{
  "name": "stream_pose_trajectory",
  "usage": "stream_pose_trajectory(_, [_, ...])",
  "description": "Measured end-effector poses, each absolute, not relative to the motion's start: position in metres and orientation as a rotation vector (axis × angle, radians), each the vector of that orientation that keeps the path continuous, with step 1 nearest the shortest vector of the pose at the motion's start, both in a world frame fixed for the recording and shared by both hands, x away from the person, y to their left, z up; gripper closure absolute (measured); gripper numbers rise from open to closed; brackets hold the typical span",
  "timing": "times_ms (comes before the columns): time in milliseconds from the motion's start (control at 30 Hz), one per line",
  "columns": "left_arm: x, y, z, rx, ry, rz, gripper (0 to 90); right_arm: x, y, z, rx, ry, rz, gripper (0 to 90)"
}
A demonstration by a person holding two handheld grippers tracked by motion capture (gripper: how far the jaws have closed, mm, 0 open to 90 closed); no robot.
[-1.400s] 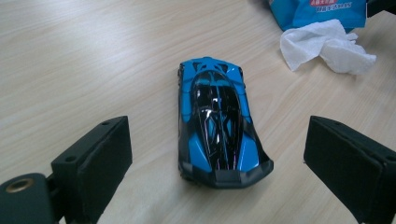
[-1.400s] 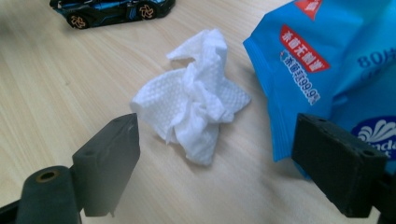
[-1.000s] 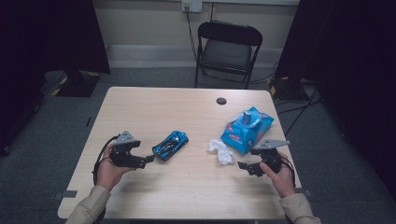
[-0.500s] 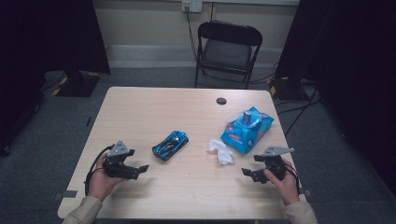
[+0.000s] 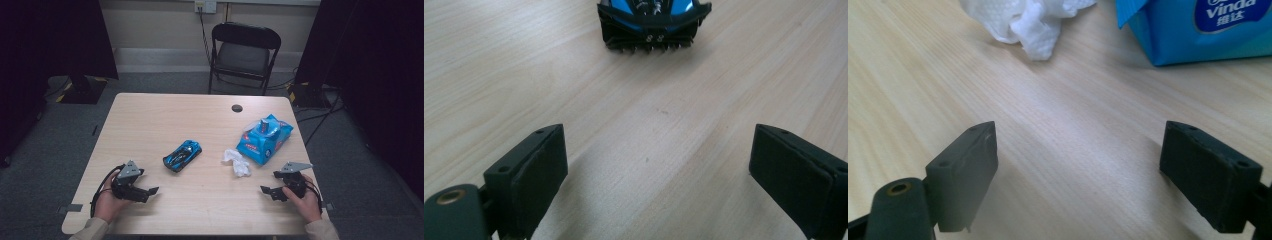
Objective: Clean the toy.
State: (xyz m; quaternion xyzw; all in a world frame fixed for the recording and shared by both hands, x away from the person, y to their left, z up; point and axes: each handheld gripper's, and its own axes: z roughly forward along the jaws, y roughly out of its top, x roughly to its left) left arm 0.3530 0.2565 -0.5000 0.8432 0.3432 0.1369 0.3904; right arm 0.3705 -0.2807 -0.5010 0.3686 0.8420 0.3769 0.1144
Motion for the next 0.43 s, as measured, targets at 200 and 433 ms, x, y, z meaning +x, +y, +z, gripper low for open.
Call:
stream_pose_trajectory(200, [0.3519, 0.2526, -0.5058, 2.196, 0.856, 0.349, 7.4, 0.3672, -0.2792, -0.5052, 1.012, 2.433, 1.067, 14.4])
stream_pose_trajectory(433, [0.3528, 0.2519, -0.5065, 2.201, 0.865, 0.349, 4.9, 0.3665, -0.2795, -0.5053, 0.998, 2.441, 1.066, 14.3])
